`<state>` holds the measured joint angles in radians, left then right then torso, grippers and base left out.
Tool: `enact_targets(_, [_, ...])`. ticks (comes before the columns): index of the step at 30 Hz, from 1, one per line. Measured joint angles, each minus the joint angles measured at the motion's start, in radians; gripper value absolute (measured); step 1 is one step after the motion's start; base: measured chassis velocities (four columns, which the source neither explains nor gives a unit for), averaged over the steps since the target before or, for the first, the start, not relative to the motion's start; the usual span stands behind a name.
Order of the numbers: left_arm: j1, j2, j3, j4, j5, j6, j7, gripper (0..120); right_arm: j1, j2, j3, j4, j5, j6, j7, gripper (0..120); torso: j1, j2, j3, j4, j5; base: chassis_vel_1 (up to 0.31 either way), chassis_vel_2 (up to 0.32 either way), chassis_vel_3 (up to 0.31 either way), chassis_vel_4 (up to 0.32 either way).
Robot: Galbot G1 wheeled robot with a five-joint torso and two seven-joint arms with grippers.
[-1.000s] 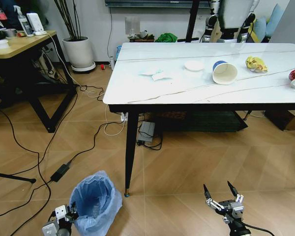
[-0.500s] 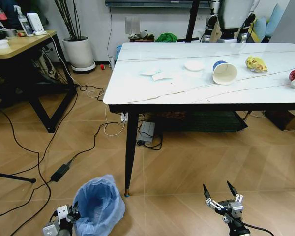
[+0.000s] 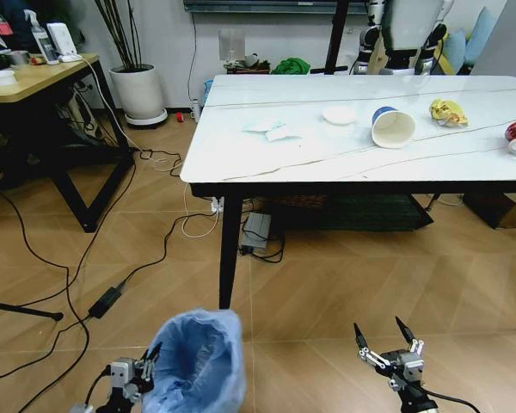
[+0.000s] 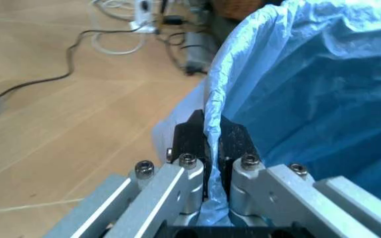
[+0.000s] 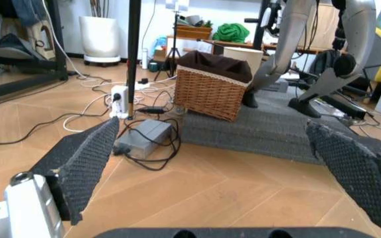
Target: Pick up the trash bin and place the trash from the table into it.
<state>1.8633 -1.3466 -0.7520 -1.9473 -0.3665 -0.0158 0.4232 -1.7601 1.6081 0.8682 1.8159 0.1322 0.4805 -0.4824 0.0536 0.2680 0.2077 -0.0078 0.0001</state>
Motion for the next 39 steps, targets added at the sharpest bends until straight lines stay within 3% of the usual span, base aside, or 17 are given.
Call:
enact_targets(10, [0.052,0.054,0.008,-0.138,-0.029,-0.046,-0.004,0,-0.016,0.0,0.0,0.006,-0.016,-0.001,0.002,100,0.0,0.0,0.0,-0.0001,-0.0001,0.0,0.0,0.0,0.0])
enact_targets(16, [0.089,0.109,0.078,-0.246,-0.149,0.007,-0.091,0,-0.028,0.0,0.004,0.012,-0.021,-0.001,0.004,100,0.0,0.0,0.0,-0.0003,-0.0001,0.0,0.0,0.0,0.0])
enact_targets(22, [0.106,0.144,0.132,-0.275,-0.164,0.0,-0.183,0,-0.039,0.0,0.011,0.02,-0.024,-0.001,0.005,100,0.0,0.0,0.0,-0.0001,-0.0001,0.0,0.0,0.0,0.0])
enact_targets(31, [0.141,0.187,0.173,-0.312,-0.132,-0.03,-0.194,0,-0.04,0.0,0.011,0.016,-0.046,-0.001,0.008,100,0.0,0.0,0.0,-0.0002,-0.0001,0.0,0.0,0.0,0.0])
enact_targets(39, [0.145,0.182,0.207,-0.303,-0.111,-0.045,-0.2,0,-0.04,0.0,0.018,0.017,-0.06,-0.002,0.022,100,0.0,0.0,0.0,-0.0001,0.0,0.0,0.0,0.0,0.0])
